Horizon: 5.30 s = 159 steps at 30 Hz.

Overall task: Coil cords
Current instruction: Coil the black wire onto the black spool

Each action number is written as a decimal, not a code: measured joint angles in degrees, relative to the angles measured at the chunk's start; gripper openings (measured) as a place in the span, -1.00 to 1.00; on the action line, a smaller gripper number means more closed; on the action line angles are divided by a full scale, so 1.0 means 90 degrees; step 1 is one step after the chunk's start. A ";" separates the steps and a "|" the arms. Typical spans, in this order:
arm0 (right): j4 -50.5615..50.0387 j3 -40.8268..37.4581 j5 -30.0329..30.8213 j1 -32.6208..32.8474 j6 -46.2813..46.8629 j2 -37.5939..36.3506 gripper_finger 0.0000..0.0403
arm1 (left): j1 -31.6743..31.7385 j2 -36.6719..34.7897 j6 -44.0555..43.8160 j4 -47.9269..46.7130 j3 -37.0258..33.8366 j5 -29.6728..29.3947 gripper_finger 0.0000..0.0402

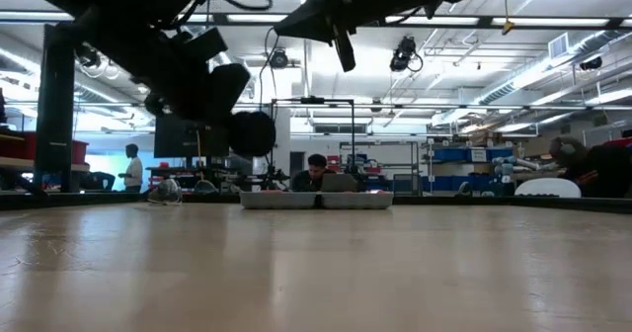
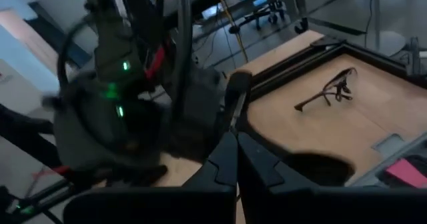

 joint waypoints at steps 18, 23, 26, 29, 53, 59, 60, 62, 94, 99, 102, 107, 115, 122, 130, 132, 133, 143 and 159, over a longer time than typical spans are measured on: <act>0.2352 -0.0865 0.0780 0.0545 -0.1589 -0.0220 -1.00 | 0.0008 0.0000 0.0346 0.1349 0.0031 0.0549 -1.00; 0.2467 -0.0948 0.0359 0.0502 -0.1878 -0.0219 -1.00 | 0.0010 0.0000 0.0663 0.2181 0.0031 0.0937 -1.00; 0.2396 -0.1139 0.0326 0.0539 -0.1903 -0.0218 -1.00 | 0.0010 0.0000 0.0847 0.2608 0.0031 0.1041 -1.00; 0.3054 -0.1624 0.0360 0.0605 -0.1896 -0.0215 -1.00 | 0.0013 0.0002 0.0900 0.2835 0.0028 0.1046 -1.00; 0.5042 -0.3788 0.1515 0.0766 -0.1180 -0.0213 -1.00 | 0.0168 -0.0307 0.1178 0.2946 0.0028 0.1593 -1.00; 0.5181 -0.4589 0.1748 0.0958 -0.0644 -0.0213 -0.99 | 0.0037 -0.0469 0.1265 0.2829 0.0028 0.1728 -1.00; 0.5097 -0.4646 0.1744 0.0956 -0.0546 -0.0213 -0.99 | 0.0002 -0.0462 0.1272 0.2819 0.0026 0.1752 -1.00; 0.4744 -0.4715 0.1752 0.0949 -0.0366 -0.0213 -0.99 | -0.0048 -0.0454 0.1228 0.2846 0.0028 0.1804 -1.00; -0.2267 -0.4719 0.2599 0.1201 0.0727 -0.4197 -0.57 | -0.0281 -0.0432 0.1768 0.2783 0.0026 0.1949 -1.00; 0.0516 -0.4717 0.2699 0.1331 -0.0489 -0.3133 -0.56 | -0.0281 -0.0432 0.1878 0.2907 0.0026 0.1946 -1.00; 0.2316 -0.4715 0.2636 0.1429 -0.0953 -0.2130 -0.57 | -0.0281 -0.0434 0.2056 0.3112 0.0026 0.1944 -1.00; 0.4484 -0.4704 0.2444 0.1457 -0.1071 -0.0487 -0.57 | -0.0281 -0.0435 0.2434 0.3339 0.0028 0.1944 -1.00; 0.4769 -0.4306 0.1800 0.1598 -0.1381 0.0656 -0.58 | -0.0281 -0.0517 0.2644 0.3391 0.0031 0.1943 -1.00; 0.4445 -0.4131 0.1774 0.1623 -0.1422 0.0674 -0.59 | -0.0281 -0.0603 0.2685 0.3331 0.0028 0.1954 -1.00; 0.4030 -0.4104 0.1676 0.1622 -0.1030 0.0671 -0.64 | -0.0281 -0.0636 0.2692 0.3422 0.0028 0.1966 -1.00; 0.3984 -0.4104 0.1806 0.1620 -0.0908 0.0671 -0.74 | -0.0281 -0.0636 0.2692 0.3407 0.0028 0.1968 -1.00; 0.4009 -0.4104 0.1819 0.1620 -0.0911 0.0671 -0.80 | -0.0281 -0.0636 0.2692 0.3400 0.0028 0.1966 -1.00; 0.3599 -0.4112 0.1852 0.1620 -0.1000 0.0283 -0.97 | -0.0281 -0.0636 0.2685 0.3320 0.0028 0.1966 -1.00; -0.0854 -0.3935 0.2014 0.0691 0.0099 -0.3124 -0.99 | -0.0274 -0.0562 0.2582 0.2502 0.0031 0.2768 -1.00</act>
